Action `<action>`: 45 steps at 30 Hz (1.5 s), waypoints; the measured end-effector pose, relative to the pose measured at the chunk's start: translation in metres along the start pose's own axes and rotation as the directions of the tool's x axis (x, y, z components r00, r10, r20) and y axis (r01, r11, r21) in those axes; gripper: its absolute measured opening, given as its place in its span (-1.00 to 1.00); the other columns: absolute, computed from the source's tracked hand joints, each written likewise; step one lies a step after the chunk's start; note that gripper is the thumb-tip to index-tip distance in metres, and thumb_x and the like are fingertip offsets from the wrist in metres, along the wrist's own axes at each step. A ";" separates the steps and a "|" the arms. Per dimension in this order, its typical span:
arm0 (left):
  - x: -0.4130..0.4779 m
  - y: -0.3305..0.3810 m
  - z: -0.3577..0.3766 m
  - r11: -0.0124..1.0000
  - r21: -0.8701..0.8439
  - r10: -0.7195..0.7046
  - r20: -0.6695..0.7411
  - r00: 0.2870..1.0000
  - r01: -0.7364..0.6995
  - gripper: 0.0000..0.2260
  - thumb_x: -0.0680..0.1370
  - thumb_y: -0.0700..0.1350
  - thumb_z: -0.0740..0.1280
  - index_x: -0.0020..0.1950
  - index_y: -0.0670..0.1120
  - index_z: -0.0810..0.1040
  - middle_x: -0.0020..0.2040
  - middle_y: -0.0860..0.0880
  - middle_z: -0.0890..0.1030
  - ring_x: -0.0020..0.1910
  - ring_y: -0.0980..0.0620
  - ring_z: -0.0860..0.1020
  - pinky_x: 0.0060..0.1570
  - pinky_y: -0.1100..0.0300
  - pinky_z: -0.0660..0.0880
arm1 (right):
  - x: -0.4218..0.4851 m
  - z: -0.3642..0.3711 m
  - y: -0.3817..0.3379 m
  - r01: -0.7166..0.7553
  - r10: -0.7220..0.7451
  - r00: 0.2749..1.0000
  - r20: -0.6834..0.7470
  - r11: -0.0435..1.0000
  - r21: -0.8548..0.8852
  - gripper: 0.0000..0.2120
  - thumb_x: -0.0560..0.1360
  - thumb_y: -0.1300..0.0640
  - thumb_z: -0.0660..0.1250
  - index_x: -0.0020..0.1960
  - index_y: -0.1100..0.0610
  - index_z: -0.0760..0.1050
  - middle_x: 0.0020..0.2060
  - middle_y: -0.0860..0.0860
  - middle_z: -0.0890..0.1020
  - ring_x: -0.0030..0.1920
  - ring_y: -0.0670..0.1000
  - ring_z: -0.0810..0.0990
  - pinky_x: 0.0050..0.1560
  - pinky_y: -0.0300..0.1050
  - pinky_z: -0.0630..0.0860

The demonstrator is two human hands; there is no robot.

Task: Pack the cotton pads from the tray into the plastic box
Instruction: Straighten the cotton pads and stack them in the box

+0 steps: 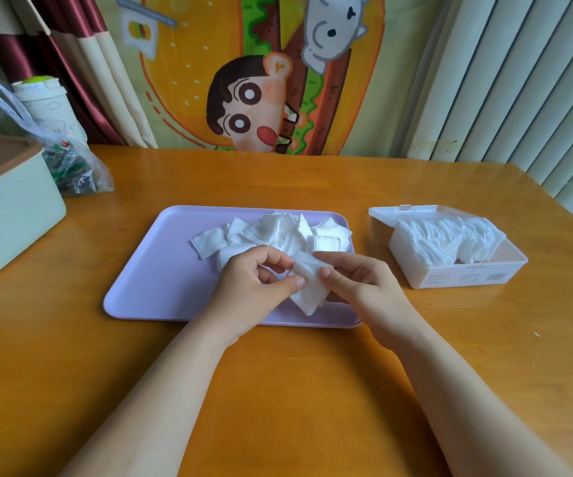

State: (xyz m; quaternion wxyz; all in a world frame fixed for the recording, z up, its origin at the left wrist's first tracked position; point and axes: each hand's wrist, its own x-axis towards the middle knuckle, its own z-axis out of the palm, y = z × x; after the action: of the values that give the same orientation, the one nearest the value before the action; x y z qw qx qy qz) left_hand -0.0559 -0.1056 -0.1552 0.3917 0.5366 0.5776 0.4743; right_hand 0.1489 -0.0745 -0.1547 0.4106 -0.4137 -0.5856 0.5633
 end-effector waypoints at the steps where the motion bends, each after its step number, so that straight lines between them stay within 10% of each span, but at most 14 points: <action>1: 0.000 0.000 0.001 1.000 0.007 0.006 0.003 1.000 -0.006 -0.81 0.44 -0.04 0.63 -0.05 0.15 0.69 -0.03 -0.21 0.68 -0.18 -0.01 0.59 0.01 -0.06 0.64 | 0.000 -0.001 0.000 -0.006 0.006 1.000 -0.004 1.000 0.005 -0.72 0.68 0.28 0.32 0.37 0.28 0.58 0.10 0.20 0.76 0.17 0.23 0.74 0.27 0.19 0.65; 17: 0.001 0.001 0.002 0.998 -0.055 -0.013 0.015 1.000 0.014 -0.90 0.55 -0.07 0.53 -0.05 -0.02 0.63 -0.24 0.09 0.61 -0.29 0.13 0.50 -0.26 0.30 0.44 | -0.002 0.000 -0.006 -0.001 -0.002 0.999 0.033 0.996 0.094 -0.68 0.63 0.11 0.42 0.34 0.21 0.61 0.11 0.18 0.76 0.19 0.21 0.73 0.29 0.19 0.64; 25: 0.000 -0.002 -0.004 0.976 0.198 0.075 0.106 0.992 -0.095 -0.54 0.46 -0.06 0.60 0.28 0.22 0.58 -0.01 0.03 0.54 -0.30 0.18 0.42 -0.19 0.27 0.52 | -0.001 0.005 0.007 0.150 -0.154 0.988 0.014 0.932 -0.331 -0.60 0.53 0.31 0.50 0.25 -0.08 0.63 0.06 -0.13 0.75 0.09 -0.04 0.71 0.25 0.00 0.62; 30: 0.003 -0.006 -0.004 0.975 0.189 0.109 0.063 0.992 -0.119 -0.75 0.45 -0.08 0.60 -0.02 0.22 0.64 -0.28 0.16 0.52 -0.37 0.17 0.39 -0.26 0.25 0.46 | -0.001 0.008 0.008 0.190 -0.217 0.976 -0.028 0.901 -0.391 -0.57 0.52 0.20 0.55 0.35 -0.03 0.59 0.13 -0.23 0.71 0.19 -0.18 0.66 0.30 -0.16 0.57; 37: 0.003 -0.006 -0.009 0.954 0.291 0.033 0.146 0.989 -0.075 -0.54 0.33 0.09 0.64 0.02 0.47 0.48 -0.31 0.12 0.55 -0.28 0.14 0.57 -0.11 0.03 0.60 | -0.002 0.010 0.016 0.248 -0.272 0.962 0.024 0.837 -0.488 -0.37 0.48 0.31 0.53 0.46 -0.13 0.54 0.18 -0.25 0.64 0.12 -0.20 0.63 0.25 -0.27 0.55; 45: 0.004 -0.009 -0.009 0.856 0.511 0.026 0.110 0.994 -0.079 -0.68 0.38 0.17 0.58 -0.10 0.11 0.49 -0.27 0.14 0.55 -0.29 0.17 0.53 -0.27 0.18 0.47 | 0.001 0.009 0.025 0.412 -0.435 0.891 0.133 0.647 -0.642 -0.52 0.48 0.26 0.53 0.38 0.01 0.65 0.06 -0.12 0.63 -0.04 -0.05 0.64 0.00 -0.16 0.59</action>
State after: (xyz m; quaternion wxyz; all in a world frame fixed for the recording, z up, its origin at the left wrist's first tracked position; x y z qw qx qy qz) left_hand -0.0668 -0.1024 -0.1615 0.2495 0.6602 0.6481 0.2861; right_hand 0.1408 -0.0758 -0.1799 0.3691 -0.3913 -0.8180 0.2039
